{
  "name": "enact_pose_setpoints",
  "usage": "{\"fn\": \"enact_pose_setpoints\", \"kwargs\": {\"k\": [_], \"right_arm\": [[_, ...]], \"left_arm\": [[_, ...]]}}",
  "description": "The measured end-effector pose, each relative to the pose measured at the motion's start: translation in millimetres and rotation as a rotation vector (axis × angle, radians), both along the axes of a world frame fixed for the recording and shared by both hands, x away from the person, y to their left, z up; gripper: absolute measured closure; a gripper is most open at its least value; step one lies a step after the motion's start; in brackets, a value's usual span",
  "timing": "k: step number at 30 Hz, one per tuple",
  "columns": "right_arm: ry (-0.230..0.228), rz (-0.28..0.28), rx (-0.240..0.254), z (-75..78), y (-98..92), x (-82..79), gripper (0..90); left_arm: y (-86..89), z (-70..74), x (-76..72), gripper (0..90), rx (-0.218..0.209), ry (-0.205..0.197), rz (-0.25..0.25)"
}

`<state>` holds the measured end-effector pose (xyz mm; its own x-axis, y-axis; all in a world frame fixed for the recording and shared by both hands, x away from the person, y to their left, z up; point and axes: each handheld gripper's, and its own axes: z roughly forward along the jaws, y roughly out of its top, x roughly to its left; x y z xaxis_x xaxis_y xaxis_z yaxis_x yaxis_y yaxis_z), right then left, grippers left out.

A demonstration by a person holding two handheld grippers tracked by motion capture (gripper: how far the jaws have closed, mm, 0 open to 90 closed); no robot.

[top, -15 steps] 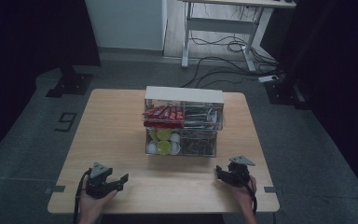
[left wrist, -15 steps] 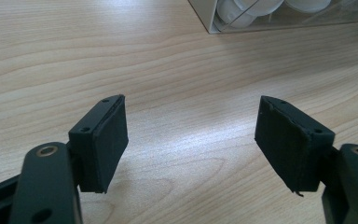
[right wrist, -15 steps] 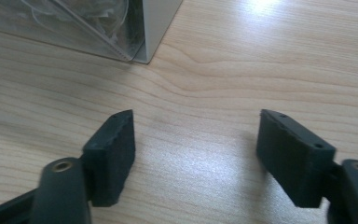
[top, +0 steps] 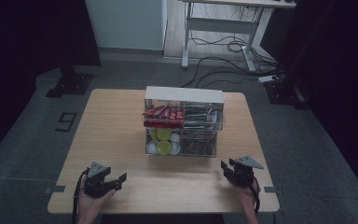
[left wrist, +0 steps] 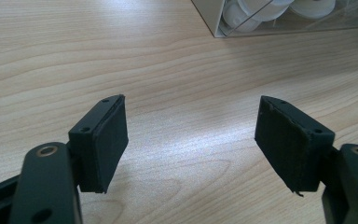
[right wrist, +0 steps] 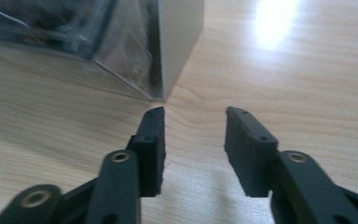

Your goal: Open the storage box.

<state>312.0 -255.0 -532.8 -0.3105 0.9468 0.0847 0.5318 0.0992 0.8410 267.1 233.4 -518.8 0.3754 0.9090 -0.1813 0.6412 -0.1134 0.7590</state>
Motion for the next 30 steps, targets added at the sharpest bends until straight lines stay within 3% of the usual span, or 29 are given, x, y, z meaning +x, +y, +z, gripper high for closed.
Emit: {"fn": "enact_pose_setpoints", "kwargs": {"k": [5, 14, 22, 30], "right_arm": [[-0.032, 0.027, 0.042, 10.1, -1.5, -5.5, 73.0], [-0.060, 0.072, 0.051, 19.4, 3.3, -10.6, 87.1], [-0.093, 0.108, 0.058, 27.7, 3.4, -14.6, 89.3], [-0.089, 0.144, 0.072, 34.3, 13.8, -16.8, 89.3]], "left_arm": [[-1.3, 1.2, -0.8, 25.8, 0.000, -0.004, -0.003], [-2.3, -0.9, 0.3, 25.8, 0.004, 0.008, -0.007], [-4.5, -0.4, -0.2, 25.8, 0.012, 0.010, -0.008], [-3.7, -0.7, 0.0, 25.9, 0.013, 0.009, -0.001]]}}
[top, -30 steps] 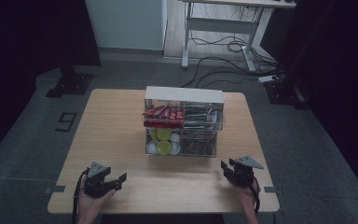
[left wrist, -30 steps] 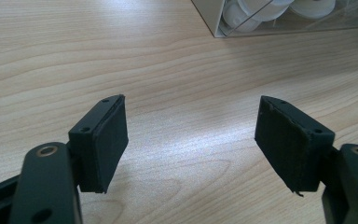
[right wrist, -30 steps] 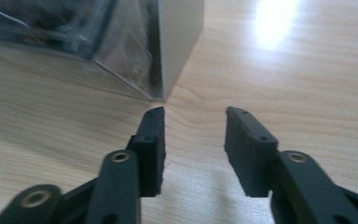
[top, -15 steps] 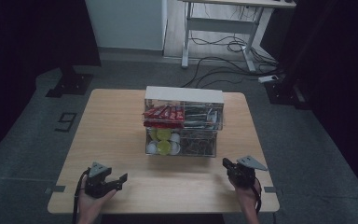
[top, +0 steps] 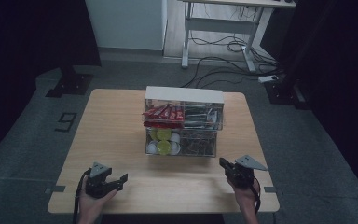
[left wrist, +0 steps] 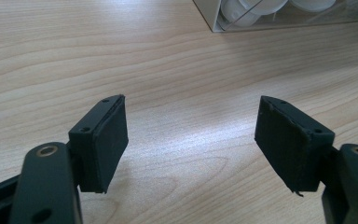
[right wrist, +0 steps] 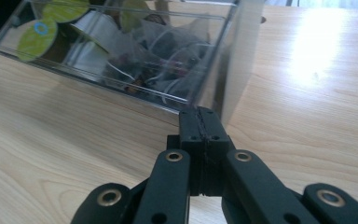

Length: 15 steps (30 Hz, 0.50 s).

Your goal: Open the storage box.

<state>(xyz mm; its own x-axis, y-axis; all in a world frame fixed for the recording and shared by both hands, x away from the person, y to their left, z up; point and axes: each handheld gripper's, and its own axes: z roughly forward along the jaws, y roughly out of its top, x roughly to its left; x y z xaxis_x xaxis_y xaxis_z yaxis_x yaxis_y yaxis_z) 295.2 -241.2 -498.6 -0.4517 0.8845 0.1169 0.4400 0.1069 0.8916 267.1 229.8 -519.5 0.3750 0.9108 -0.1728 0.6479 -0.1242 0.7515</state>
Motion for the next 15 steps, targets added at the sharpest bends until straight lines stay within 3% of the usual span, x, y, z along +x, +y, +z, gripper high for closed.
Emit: {"fn": "enact_pose_setpoints", "kwargs": {"k": [15], "right_arm": [[-0.021, 0.066, 0.050, 12.6, 19.5, -1.5, 89.3]], "left_arm": [[-2.2, -1.7, 0.7, 26.2, 0.006, 0.006, -0.012]]}}
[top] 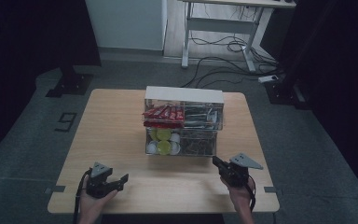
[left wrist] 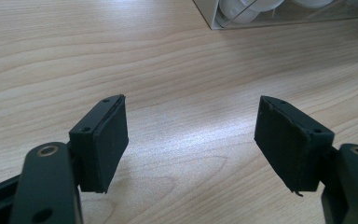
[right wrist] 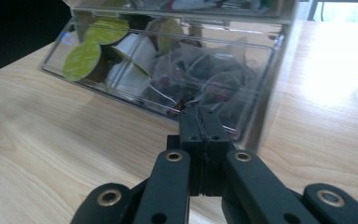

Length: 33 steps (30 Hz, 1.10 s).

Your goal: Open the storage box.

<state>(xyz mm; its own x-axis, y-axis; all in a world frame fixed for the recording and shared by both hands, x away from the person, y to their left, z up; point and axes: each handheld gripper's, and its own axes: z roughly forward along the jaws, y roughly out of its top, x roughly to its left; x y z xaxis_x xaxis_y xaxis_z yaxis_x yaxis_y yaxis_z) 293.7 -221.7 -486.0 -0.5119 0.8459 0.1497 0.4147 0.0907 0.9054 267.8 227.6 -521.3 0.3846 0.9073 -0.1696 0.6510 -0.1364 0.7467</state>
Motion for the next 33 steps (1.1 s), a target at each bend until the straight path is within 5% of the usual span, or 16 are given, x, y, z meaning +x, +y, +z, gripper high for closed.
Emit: {"fn": "enact_pose_setpoints", "kwargs": {"k": [33], "right_arm": [[0.075, 0.103, 0.017, -12.4, 42.5, 12.8, 89.3]], "left_arm": [[-0.3, -2.7, 1.2, 26.9, 0.003, 0.008, -0.003]]}}
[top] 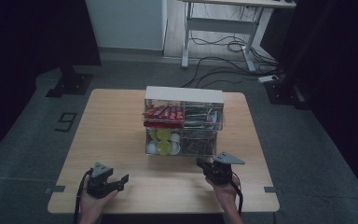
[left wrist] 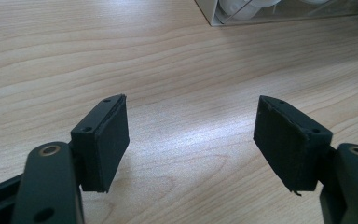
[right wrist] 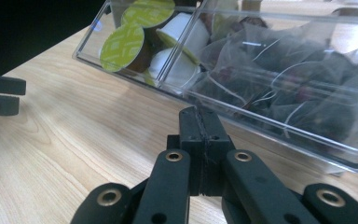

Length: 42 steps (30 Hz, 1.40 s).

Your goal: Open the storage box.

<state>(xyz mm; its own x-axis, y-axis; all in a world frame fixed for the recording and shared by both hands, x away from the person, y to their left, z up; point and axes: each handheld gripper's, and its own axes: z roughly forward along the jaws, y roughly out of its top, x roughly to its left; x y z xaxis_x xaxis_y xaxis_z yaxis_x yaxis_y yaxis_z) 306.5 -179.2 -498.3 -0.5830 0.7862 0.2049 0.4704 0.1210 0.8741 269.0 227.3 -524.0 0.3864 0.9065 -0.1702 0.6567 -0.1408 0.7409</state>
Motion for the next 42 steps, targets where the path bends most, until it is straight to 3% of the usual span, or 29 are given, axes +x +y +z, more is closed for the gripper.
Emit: {"fn": "enact_pose_setpoints", "kwargs": {"k": [12, 25, 42], "right_arm": [[0.044, 0.000, -0.014, -12.5, 5.5, 11.8, 89.3], [0.054, -0.013, -0.009, -15.2, 1.6, 16.7, 89.3], [0.012, -0.021, 0.032, -3.3, -4.7, 12.7, 89.2]], "left_arm": [[0.2, -2.2, 1.0, 26.9, 0.002, 0.006, 0.001], [0.7, -3.0, 1.4, 27.0, 0.005, 0.010, 0.005], [0.8, -3.6, 1.6, 27.3, 0.012, 0.012, 0.009]]}}
